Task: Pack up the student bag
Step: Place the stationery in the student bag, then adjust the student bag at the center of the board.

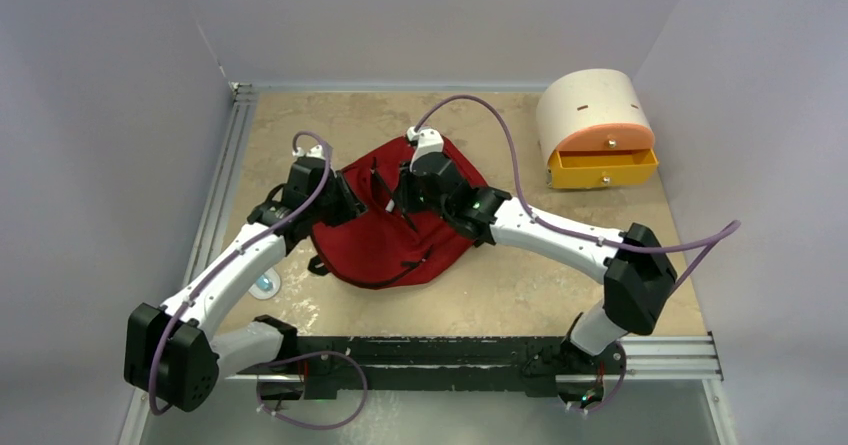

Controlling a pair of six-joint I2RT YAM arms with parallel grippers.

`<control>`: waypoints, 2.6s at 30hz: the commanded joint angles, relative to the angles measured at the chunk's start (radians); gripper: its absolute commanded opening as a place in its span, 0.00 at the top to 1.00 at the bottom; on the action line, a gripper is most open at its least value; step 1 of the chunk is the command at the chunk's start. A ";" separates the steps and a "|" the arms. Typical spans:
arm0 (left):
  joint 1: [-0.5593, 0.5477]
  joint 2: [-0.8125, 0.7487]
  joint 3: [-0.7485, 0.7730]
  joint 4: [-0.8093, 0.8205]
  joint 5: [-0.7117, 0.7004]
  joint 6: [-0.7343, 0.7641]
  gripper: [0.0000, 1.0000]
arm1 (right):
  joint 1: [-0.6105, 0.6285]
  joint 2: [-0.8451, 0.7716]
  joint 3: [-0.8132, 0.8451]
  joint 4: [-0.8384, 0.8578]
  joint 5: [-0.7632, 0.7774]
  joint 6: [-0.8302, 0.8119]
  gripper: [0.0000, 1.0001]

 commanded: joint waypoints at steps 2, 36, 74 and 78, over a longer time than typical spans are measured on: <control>0.048 0.027 0.036 0.070 0.045 0.022 0.79 | -0.011 -0.017 0.071 0.000 0.072 -0.024 0.79; 0.123 0.216 0.109 0.214 0.204 0.010 0.75 | -0.035 0.176 -0.023 0.090 0.056 -0.016 0.74; 0.306 0.222 0.063 0.243 0.312 0.037 0.70 | -0.111 0.371 0.457 -0.055 -0.136 -0.076 0.52; 0.306 0.218 0.050 0.250 0.328 0.036 0.71 | -0.115 0.476 0.570 -0.097 -0.148 -0.074 0.52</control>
